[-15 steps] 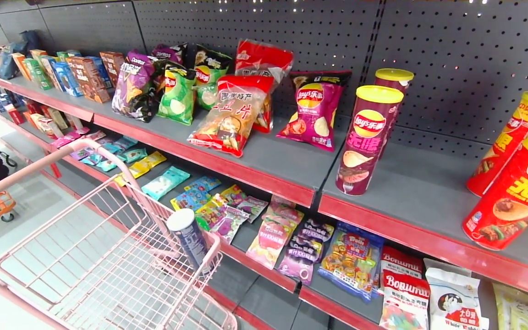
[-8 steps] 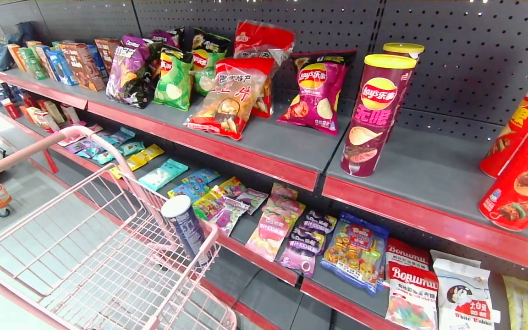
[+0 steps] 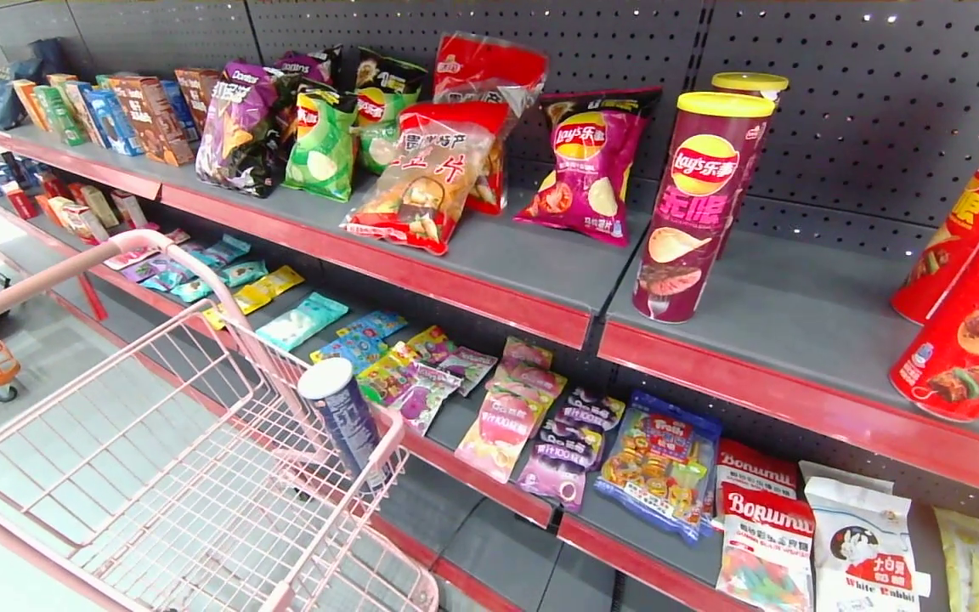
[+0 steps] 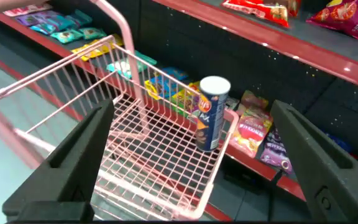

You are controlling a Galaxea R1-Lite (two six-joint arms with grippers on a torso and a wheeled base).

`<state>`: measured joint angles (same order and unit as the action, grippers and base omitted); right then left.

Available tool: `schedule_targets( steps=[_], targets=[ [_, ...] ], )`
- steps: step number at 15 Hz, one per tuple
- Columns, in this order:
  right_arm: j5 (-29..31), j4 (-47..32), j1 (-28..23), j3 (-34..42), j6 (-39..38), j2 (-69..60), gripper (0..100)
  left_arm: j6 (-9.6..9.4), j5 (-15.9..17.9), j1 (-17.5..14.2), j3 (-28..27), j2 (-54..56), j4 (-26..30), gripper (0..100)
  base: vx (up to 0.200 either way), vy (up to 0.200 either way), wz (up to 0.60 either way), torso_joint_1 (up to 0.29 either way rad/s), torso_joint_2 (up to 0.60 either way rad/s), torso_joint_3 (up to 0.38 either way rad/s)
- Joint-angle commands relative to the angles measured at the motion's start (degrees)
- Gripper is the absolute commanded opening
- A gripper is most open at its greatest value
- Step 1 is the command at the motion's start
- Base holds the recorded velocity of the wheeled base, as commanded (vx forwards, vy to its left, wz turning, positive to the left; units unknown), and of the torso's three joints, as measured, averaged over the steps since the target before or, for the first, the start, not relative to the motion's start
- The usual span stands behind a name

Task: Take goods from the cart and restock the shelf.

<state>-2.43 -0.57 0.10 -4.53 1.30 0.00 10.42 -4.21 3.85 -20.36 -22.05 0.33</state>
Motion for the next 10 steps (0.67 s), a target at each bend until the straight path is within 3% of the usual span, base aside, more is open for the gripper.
schedule_targets(
  steps=[1,3,4,5,8,9,10],
  targets=[
    [2.07,0.05,0.17,3.04,0.45,0.62,100,0.21,1.92,1.42,-2.76,-22.95,-11.75,100,0.000,0.000,0.00,0.000,0.00,0.000],
    [-2.32,-0.04,0.17,2.86,-0.25,0.62,100,0.30,3.68,1.42,-0.91,-27.43,-16.15,100,0.000,0.000,0.00,0.000,0.00,0.000],
    [-6.45,0.75,-0.01,3.39,0.45,0.00,100,0.39,4.29,1.42,1.81,-32.79,-21.25,100,0.000,0.000,0.00,0.000,0.00,0.000],
    [-3.64,0.40,-0.45,3.22,0.10,0.70,100,0.48,4.38,1.42,3.13,-37.01,-25.47,100,0.000,0.000,0.00,0.000,0.00,0.000],
    [-2.67,0.75,-0.10,4.45,1.86,0.09,100,0.91,5.17,1.33,4.45,-51.42,-40.06,100,0.000,0.000,0.00,0.000,0.00,0.000],
    [-1.09,0.75,-0.10,4.53,1.51,0.09,100,0.56,7.72,1.51,4.71,-58.63,-47.70,100,0.000,0.000,0.00,0.000,0.00,0.000],
    [-1.00,0.75,-0.19,4.53,1.60,0.09,100,0.30,10.18,1.86,5.15,-62.15,-50.78,100,0.000,0.000,0.00,0.000,0.00,0.000]
  ],
)
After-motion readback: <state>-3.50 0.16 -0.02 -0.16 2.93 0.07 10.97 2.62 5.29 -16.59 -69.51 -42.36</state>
